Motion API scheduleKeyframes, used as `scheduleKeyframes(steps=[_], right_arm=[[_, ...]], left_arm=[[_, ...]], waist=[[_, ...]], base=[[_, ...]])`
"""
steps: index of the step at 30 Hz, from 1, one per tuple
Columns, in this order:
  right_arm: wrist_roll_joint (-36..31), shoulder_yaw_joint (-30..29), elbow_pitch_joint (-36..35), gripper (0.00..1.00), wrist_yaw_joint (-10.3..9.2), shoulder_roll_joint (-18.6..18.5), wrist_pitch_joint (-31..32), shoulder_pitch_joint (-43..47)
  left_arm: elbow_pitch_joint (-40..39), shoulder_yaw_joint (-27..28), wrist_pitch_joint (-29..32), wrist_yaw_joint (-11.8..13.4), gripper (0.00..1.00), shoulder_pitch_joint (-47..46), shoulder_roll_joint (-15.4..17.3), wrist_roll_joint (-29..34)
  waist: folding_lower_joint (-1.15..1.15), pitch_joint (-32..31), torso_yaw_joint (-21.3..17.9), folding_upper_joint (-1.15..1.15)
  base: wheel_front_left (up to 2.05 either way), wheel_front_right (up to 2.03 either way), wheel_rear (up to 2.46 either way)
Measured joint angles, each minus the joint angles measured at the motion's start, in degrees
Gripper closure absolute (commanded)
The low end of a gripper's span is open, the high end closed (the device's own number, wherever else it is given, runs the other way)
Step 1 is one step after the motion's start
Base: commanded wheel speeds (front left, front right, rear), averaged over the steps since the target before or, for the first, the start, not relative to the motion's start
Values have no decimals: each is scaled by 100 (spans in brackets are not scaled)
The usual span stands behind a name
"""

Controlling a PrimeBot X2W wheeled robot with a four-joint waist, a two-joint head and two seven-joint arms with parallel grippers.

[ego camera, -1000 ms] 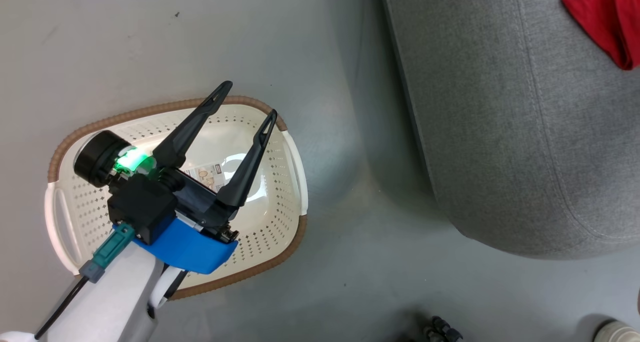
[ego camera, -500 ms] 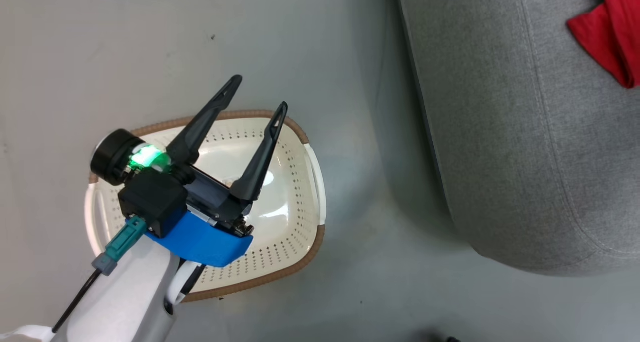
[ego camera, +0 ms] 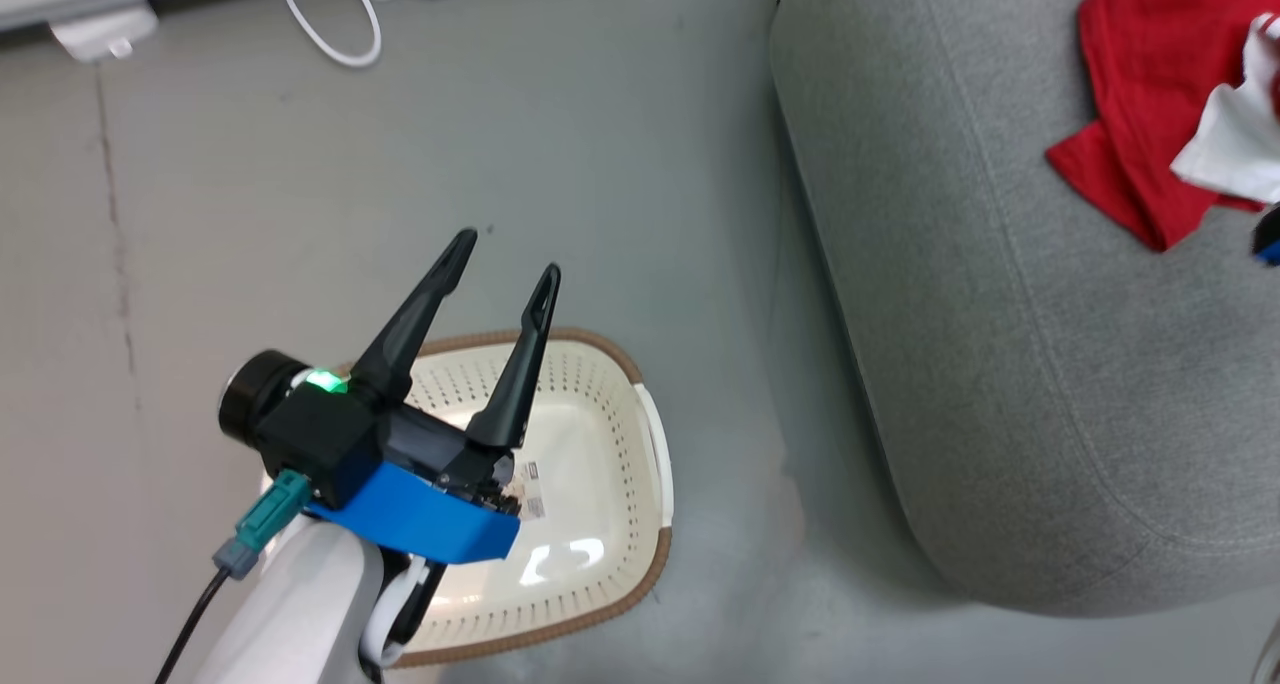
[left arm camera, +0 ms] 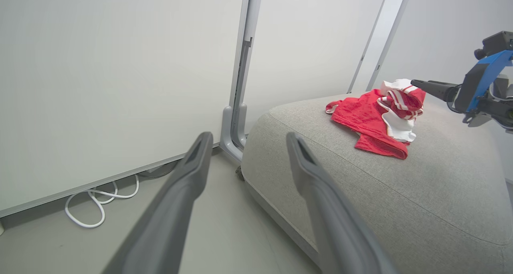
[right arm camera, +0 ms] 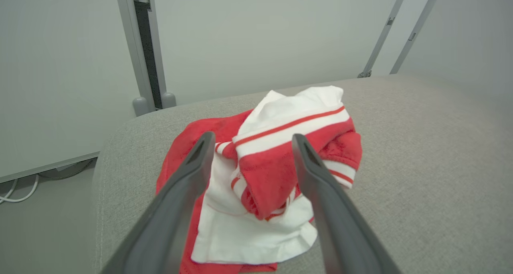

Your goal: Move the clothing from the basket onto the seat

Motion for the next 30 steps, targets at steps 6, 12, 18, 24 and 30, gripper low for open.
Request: scheduleKeyframes(steps=[6, 12, 18, 24, 30], right_arm=[[250, 566, -219, 0, 0, 179, -26, 545], [667, 1192, -904, 0, 0, 470, -33, 1216], [1045, 1773, -1705, 0, 0, 644, -33, 2085], [1218, 2172, -2485, 0, 0, 769, -8, 2964], [1339, 2402, -3203, 0, -1, 1020, 140, 3682]], left_arm=[[288, 392, 0, -1, 0, 452, -207, 38], [532, 756, 0, -1, 0, 911, -506, 68], [679, 1058, 0, -1, 0, 1268, -712, 110], [765, 1350, 0, -1, 0, 1477, -813, 119], [892, 1655, 0, -1, 0, 1630, -825, 197]], waist=[[0, -647, 62, 0], [-1, -1251, 132, 0], [-1, -1710, 259, 1], [0, -1964, 507, 0], [0, -2108, 768, 1]], base=[[0, 0, 0], [0, 0, 0], [0, 0, 0], [0, 0, 0], [0, 0, 0]])
